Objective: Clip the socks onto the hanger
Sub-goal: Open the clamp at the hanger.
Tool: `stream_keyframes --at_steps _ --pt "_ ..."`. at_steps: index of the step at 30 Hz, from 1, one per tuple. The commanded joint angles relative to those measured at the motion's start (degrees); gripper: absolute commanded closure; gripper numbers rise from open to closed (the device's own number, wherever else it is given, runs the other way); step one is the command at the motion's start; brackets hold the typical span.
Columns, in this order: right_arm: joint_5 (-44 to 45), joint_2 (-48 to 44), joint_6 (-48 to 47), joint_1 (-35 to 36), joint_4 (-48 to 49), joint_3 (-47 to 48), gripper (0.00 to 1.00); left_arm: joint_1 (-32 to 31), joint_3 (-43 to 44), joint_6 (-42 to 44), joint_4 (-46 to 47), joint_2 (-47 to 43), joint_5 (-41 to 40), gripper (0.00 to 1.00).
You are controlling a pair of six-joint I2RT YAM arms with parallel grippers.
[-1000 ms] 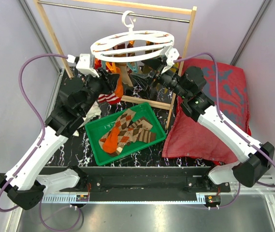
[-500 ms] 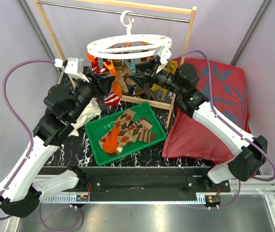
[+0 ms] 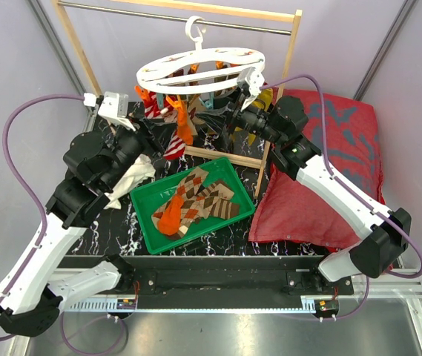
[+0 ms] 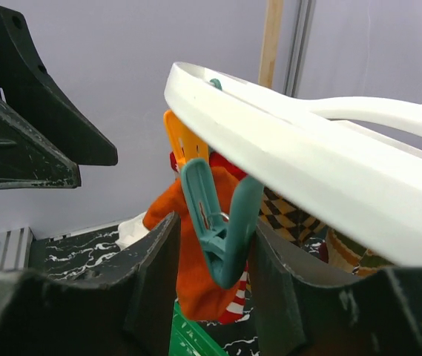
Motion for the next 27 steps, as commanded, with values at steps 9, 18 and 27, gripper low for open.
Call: stream_keyframes --at_steps 9,18,27 --pt "-1.2 -1.1 2.0 -0.3 2.7 1.2 0.83 0.0 2.9 -2.1 1.1 -0.7 4.4 0.52" --pt "13.8 -1.4 -6.5 6.5 -0.9 -0.9 0.85 -0.2 7.9 -8.5 1.8 3.9 7.7 0.5" --pt "37.1 1.5 -17.2 15.7 3.9 -2.7 0.82 -2.1 8.0 -11.8 3.1 6.9 -4.4 0.53"
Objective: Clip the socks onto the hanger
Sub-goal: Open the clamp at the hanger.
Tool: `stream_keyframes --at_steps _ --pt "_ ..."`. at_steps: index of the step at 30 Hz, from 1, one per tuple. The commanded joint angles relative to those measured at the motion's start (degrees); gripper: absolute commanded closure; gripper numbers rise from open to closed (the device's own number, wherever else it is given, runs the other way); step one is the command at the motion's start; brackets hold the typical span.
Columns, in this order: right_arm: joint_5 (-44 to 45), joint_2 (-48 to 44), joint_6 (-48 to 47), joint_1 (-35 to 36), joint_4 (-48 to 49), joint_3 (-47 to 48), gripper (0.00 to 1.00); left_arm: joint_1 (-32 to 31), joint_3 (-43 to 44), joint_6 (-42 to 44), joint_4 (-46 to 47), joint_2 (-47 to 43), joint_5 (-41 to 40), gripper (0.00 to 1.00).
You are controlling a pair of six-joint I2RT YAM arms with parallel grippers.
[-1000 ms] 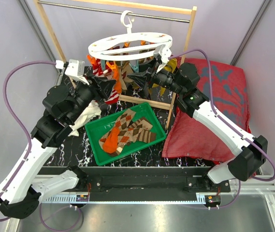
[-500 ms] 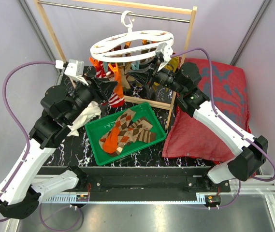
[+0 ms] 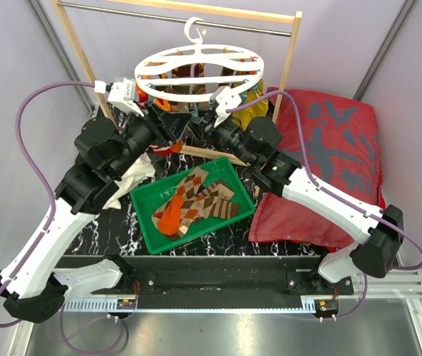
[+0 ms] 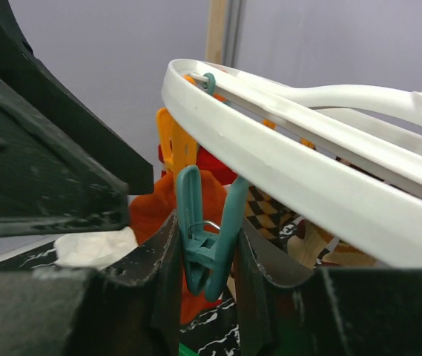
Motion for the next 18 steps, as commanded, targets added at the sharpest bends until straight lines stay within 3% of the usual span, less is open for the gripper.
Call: stream_keyframes --at_steps 1,9,18 --pt "12.6 1.5 -7.5 3.3 4.9 -1.1 0.8 -0.6 1.6 -1.7 3.0 0.9 -8.3 0.53" --pt "16.0 4.3 -12.1 5.3 7.6 -1.1 0.76 -0.8 2.3 0.1 4.8 3.9 -11.5 0.61" --pt "17.1 5.2 -13.5 5.8 8.8 -1.7 0.7 -0.8 1.2 0.5 4.0 6.2 -14.6 0.8"
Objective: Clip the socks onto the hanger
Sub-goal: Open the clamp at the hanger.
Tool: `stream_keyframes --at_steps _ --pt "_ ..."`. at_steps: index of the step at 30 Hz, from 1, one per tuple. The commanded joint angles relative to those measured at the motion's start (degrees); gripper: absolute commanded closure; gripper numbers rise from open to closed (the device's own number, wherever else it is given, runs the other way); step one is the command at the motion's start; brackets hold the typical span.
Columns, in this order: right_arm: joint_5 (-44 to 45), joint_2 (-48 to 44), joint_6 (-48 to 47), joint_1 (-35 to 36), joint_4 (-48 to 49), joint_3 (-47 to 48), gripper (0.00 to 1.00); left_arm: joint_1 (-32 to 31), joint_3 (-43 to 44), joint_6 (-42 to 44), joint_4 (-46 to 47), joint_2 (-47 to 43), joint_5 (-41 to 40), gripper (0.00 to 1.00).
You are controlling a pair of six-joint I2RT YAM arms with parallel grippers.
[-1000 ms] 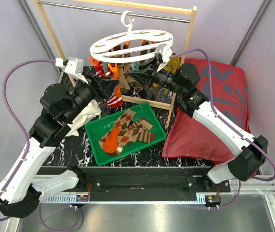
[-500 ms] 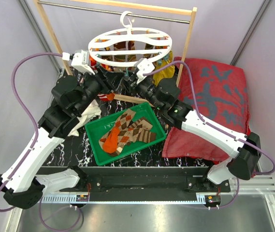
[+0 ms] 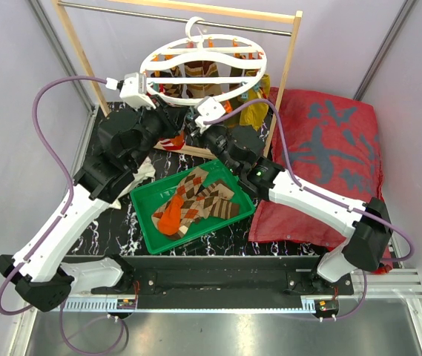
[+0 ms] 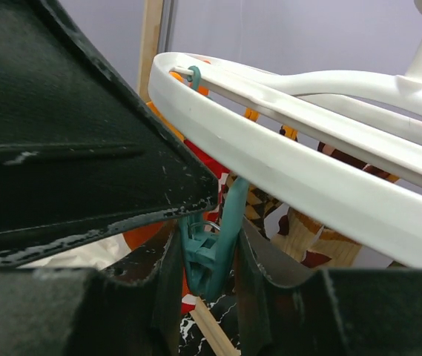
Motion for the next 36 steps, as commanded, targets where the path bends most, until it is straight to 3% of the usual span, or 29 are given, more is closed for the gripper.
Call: stream_keyframes --at_steps 1,8,13,26,36 --pt "1.2 0.8 -1.7 1.1 2.8 -0.3 0.69 -0.3 1.0 0.4 2.9 0.6 -3.1 0.82" --pt "-0.3 -0.3 -0.3 1.0 0.0 -0.8 0.46 -0.3 1.5 2.0 2.8 1.3 -4.7 1.0" --pt "-4.7 -3.6 1.7 0.3 -4.0 -1.5 0.36 -0.2 2.1 3.9 2.2 1.2 -5.4 1.0" --pt "-27.5 -6.2 13.1 -9.2 -2.6 -1.1 0.34 -0.2 4.0 3.1 1.1 0.4 -2.9 1.0" --pt "-34.6 -3.3 15.0 -11.3 -1.2 2.4 0.37 -0.1 4.8 2.0 0.1 0.6 -1.4 1.0"
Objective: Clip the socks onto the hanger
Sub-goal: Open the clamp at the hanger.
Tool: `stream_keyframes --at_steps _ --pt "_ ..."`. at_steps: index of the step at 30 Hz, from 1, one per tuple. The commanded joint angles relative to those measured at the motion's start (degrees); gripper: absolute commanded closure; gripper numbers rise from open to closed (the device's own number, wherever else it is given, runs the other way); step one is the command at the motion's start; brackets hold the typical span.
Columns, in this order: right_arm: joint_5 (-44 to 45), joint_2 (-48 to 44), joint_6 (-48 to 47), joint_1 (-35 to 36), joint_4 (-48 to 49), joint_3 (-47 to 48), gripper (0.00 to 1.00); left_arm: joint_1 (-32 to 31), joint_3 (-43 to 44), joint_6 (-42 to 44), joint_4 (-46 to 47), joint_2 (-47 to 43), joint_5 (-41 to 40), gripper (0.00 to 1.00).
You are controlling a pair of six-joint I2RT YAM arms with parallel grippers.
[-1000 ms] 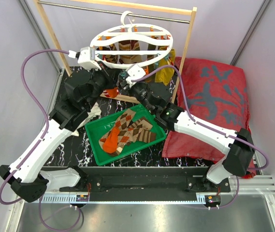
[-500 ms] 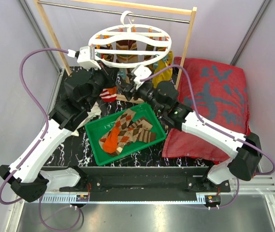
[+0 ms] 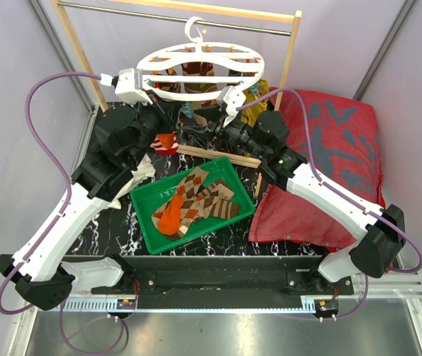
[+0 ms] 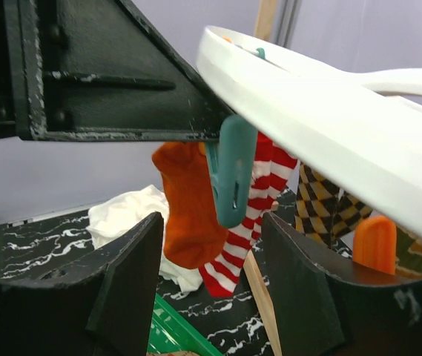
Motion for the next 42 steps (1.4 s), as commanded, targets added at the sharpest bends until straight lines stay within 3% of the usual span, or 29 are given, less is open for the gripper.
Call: stream_keyframes --at_steps 1,10,14,15,18,30,35,42 --pt "-4.6 1.5 1.9 -1.1 3.5 4.5 0.38 -0.1 2.5 -0.2 -0.1 -0.4 1.9 1.0" --pt "-5.9 4.4 2.5 -1.7 4.6 7.1 0.54 -0.1 3.1 -1.1 -0.8 -0.2 3.3 1.0" --pt "-6.3 4.7 2.6 -2.1 4.9 7.1 0.71 -0.1 3.5 -0.9 -0.9 -0.3 3.2 1.0" --pt "-6.4 4.7 2.6 -2.0 4.9 7.1 0.83 -0.1 3.6 -0.9 -0.9 -0.2 3.2 1.0" --pt "-6.3 4.1 3.0 -2.0 4.9 6.8 0.99 -0.1 3.7 -0.9 -0.9 -0.4 3.8 0.94" --pt "-3.5 4.1 6.3 -1.9 5.1 5.1 1.0 -0.1 -4.5 3.8 6.8 -7.1 8.5 0.41" --pt "-1.9 4.1 7.6 -1.9 4.6 5.0 1.0 -0.1 -5.7 7.2 8.2 -6.3 9.5 0.31" --pt "-0.8 4.3 7.5 -1.8 3.1 5.4 1.0 -0.1 -3.9 8.9 8.8 -3.3 6.7 0.32"
